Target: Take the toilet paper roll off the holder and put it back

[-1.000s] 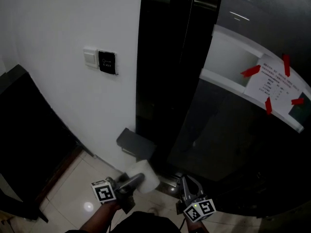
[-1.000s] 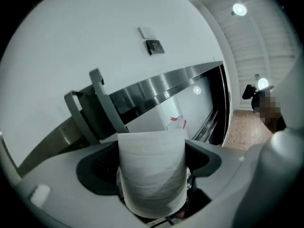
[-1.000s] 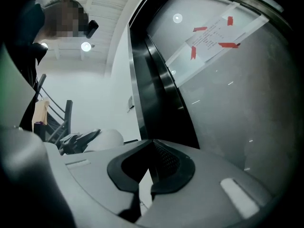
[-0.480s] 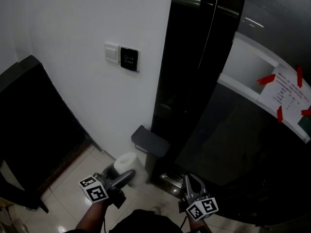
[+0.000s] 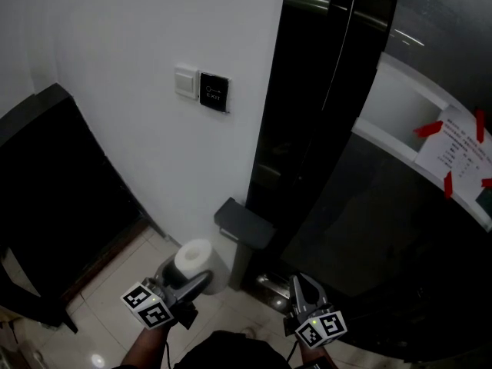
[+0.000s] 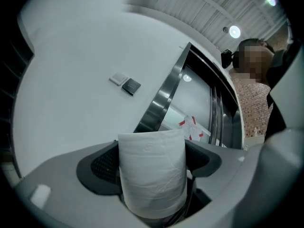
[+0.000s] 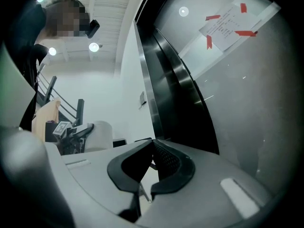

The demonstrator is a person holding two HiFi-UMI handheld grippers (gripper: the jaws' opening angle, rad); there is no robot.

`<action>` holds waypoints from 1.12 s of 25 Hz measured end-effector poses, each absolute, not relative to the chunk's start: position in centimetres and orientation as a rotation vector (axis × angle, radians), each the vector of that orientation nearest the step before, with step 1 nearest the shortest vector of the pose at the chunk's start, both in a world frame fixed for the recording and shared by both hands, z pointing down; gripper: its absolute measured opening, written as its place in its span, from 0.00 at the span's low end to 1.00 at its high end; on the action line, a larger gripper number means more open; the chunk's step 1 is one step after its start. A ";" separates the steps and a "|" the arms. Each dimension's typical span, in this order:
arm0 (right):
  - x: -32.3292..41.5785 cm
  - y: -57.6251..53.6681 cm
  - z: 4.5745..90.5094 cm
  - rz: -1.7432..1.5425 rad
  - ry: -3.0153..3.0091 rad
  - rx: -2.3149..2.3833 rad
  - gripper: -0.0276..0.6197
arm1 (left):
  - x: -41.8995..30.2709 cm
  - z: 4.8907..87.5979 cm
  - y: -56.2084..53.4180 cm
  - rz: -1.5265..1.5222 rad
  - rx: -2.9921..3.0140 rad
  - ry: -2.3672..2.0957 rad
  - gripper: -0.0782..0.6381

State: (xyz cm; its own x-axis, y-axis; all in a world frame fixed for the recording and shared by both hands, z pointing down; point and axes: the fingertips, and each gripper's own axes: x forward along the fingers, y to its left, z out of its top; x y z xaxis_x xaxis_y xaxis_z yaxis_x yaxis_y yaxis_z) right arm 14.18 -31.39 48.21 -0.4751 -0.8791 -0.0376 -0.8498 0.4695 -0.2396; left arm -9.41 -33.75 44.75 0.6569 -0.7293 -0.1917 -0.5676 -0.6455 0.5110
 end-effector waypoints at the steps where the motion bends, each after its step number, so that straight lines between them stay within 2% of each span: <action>1: 14.2 -31.4 48.4 -0.286 2.552 -1.516 0.06 | -9.7 44.6 -33.8 -0.566 2.449 -1.015 0.70; 5: 14.2 -31.6 48.3 -0.282 2.545 -1.511 0.06 | -10.7 44.5 -33.8 -0.651 2.387 -1.007 0.69; 10: 14.2 -31.8 48.1 -0.279 2.537 -1.504 0.06 | -9.9 44.4 -33.6 -0.556 2.457 -1.053 0.69; 18: 14.4 -31.9 48.0 -0.280 2.524 -1.496 0.06 | -9.1 44.2 -33.3 -0.614 2.421 -0.891 0.69; 28: 15.1 -31.7 48.7 -0.296 2.507 -1.492 0.06 | -7.5 44.5 -33.1 -0.529 2.483 -0.898 0.69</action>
